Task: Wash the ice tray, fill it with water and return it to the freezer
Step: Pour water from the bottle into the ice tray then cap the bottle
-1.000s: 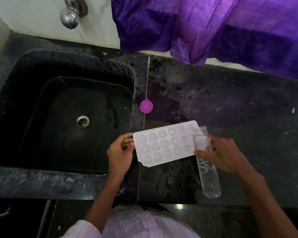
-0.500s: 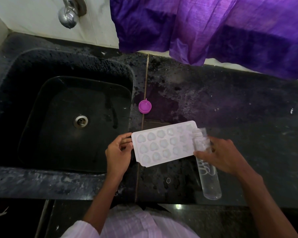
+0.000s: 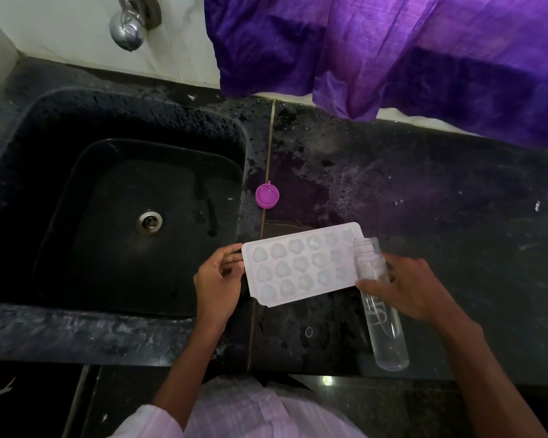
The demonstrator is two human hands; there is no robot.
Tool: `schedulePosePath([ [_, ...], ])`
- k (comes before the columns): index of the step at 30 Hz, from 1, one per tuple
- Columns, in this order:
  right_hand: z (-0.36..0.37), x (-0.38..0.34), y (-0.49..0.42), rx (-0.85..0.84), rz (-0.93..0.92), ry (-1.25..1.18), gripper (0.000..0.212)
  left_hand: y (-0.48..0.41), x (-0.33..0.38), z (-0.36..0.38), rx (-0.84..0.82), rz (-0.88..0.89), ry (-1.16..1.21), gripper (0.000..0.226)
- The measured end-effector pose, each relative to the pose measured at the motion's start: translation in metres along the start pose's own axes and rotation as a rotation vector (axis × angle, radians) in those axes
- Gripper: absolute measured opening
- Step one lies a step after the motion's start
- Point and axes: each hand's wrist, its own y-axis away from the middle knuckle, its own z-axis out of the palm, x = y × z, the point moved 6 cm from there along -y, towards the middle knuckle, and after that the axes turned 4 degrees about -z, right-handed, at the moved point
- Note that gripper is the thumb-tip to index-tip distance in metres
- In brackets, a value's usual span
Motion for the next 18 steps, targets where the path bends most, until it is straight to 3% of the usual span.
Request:
schedulePosePath([
  [8, 0.001, 0.001, 0.004, 0.032, -0.014, -0.011, 0.045, -0.001, -0.003, 0.0, -0.002, 0.001, -0.011, 0.037],
  [18, 0.006, -0.033, 0.035, 0.107, -0.183, -0.082, 0.059, -0.001, -0.002, 0.001, -0.01, -0.005, -0.004, 0.035],
])
